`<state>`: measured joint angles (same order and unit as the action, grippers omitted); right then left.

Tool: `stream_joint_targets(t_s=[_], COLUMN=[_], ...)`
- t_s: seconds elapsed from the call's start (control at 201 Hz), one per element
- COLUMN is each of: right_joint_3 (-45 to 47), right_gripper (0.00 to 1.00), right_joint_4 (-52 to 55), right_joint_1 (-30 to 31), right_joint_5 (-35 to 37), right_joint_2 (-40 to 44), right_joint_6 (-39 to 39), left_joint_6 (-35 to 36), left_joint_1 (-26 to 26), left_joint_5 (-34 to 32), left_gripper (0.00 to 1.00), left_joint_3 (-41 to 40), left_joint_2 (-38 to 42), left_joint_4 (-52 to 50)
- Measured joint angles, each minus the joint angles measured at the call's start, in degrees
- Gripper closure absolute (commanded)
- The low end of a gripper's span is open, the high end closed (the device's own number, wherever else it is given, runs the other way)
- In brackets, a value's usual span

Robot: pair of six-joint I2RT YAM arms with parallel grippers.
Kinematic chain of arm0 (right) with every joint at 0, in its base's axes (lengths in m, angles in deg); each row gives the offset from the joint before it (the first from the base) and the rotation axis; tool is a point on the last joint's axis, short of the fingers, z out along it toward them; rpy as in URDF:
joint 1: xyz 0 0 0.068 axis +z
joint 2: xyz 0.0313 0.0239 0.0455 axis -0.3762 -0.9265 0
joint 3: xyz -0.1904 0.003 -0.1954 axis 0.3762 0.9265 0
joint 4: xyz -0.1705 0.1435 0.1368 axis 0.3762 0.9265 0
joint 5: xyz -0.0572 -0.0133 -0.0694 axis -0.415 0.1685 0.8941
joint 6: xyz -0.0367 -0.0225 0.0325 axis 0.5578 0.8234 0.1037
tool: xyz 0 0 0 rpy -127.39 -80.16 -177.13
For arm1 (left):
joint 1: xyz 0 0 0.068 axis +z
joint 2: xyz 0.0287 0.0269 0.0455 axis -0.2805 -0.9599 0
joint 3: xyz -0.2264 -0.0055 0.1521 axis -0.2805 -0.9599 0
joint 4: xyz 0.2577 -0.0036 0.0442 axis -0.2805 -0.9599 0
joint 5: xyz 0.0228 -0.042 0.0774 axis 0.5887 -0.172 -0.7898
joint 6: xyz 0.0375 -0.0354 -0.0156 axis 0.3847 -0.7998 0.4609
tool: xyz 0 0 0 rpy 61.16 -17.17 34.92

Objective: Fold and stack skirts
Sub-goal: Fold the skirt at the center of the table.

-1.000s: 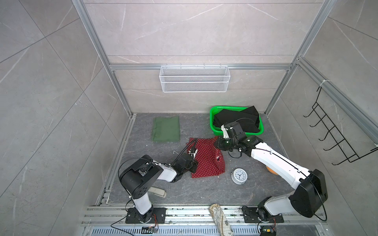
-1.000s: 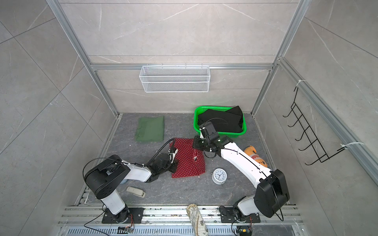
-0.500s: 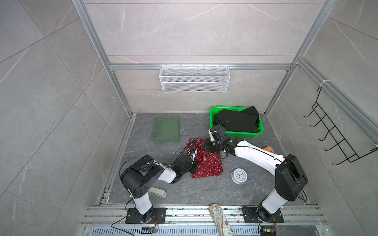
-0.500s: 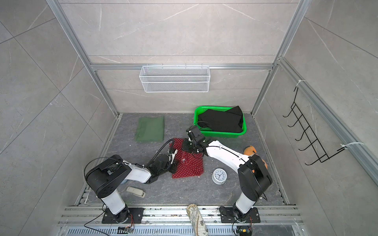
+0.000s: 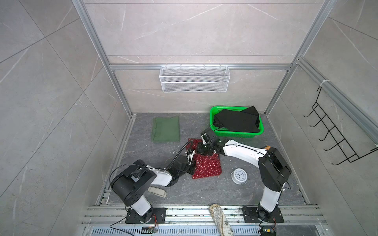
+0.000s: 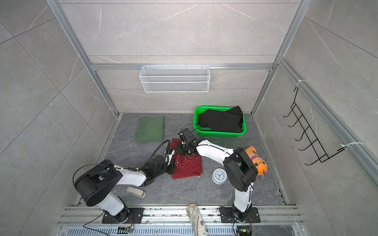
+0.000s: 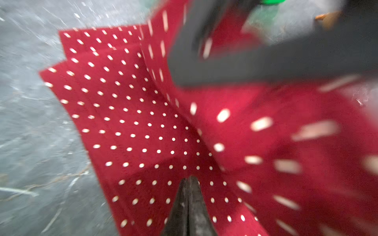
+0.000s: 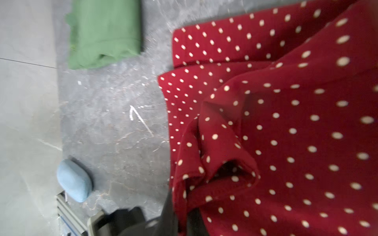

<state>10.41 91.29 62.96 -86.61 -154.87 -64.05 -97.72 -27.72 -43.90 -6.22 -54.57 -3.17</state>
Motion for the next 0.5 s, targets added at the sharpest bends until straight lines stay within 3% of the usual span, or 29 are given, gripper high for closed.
stream_joint_targets(t_s=[0.314, 0.503], right_joint_3=[-1.3, -1.9], right_gripper=[0.88, 0.72], right_joint_4=[0.0, 0.0], right_joint_1=[0.3, 1.2], right_joint_5=[-1.6, -3.0], right_joint_2=[-3.0, -4.9], right_joint_6=[1.1, 2.8], left_joint_6=[0.4, 0.4], left_joint_1=[0.2, 0.3], left_joint_5=[-3.9, -6.4], left_gripper=[1.00, 1.00], left_joint_3=[-2.7, -4.0], left_joint_2=[18.6, 21.2], left_joint_4=[-8.8, -13.2])
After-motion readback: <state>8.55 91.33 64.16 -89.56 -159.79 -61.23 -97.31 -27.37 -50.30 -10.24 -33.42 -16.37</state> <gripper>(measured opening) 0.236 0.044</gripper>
